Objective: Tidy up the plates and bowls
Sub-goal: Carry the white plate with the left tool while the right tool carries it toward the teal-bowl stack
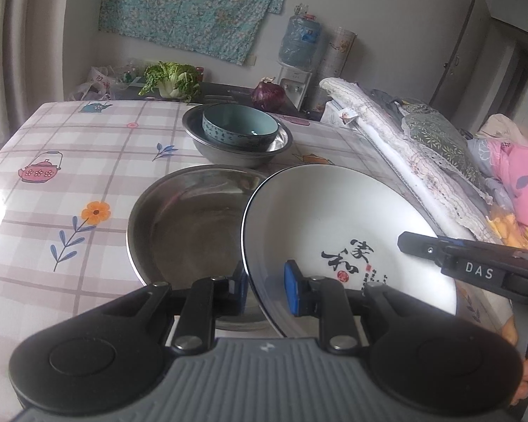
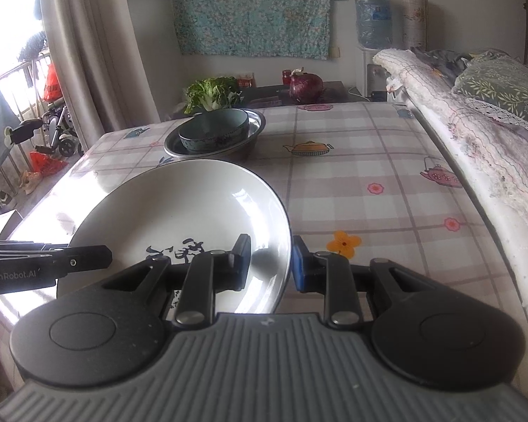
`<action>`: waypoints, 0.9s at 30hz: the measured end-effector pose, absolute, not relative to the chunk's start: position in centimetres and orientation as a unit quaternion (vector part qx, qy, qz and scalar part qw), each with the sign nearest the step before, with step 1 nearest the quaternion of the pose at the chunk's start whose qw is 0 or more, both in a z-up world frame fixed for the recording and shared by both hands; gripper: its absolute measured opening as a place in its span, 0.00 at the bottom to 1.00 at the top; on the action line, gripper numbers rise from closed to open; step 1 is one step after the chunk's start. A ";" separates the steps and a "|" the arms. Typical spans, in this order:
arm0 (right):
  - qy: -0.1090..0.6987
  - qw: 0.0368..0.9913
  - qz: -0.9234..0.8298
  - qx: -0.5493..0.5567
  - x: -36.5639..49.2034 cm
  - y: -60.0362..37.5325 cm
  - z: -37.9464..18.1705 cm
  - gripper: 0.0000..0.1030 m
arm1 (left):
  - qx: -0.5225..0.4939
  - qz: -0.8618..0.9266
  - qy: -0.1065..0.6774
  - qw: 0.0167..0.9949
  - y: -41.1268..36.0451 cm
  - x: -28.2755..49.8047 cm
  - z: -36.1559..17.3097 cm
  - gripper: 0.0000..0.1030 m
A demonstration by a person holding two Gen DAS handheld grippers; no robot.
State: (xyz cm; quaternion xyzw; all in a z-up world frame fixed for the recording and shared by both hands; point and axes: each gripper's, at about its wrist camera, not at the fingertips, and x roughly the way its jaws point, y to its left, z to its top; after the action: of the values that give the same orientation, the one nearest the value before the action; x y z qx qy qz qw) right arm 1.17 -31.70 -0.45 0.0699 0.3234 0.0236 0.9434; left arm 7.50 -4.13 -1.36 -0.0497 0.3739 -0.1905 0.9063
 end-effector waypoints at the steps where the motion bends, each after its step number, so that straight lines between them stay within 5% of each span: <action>1: 0.324 0.943 0.026 0.069 1.7 -31.4 -0.5 0.23 | -0.051 -0.187 0.375 0.907 -3.9 7.8 -1.4 0.22; 27: 0.368 0.923 0.070 0.091 11.0 -26.0 -3.4 0.23 | -0.083 -0.129 0.410 0.899 1.5 14.0 -3.3 0.21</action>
State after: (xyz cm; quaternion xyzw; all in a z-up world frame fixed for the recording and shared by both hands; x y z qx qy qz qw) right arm 11.04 -26.01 -3.40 0.0911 0.3681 0.0696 0.9227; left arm 14.03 1.50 -3.29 -0.0827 0.4099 -0.1291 0.8991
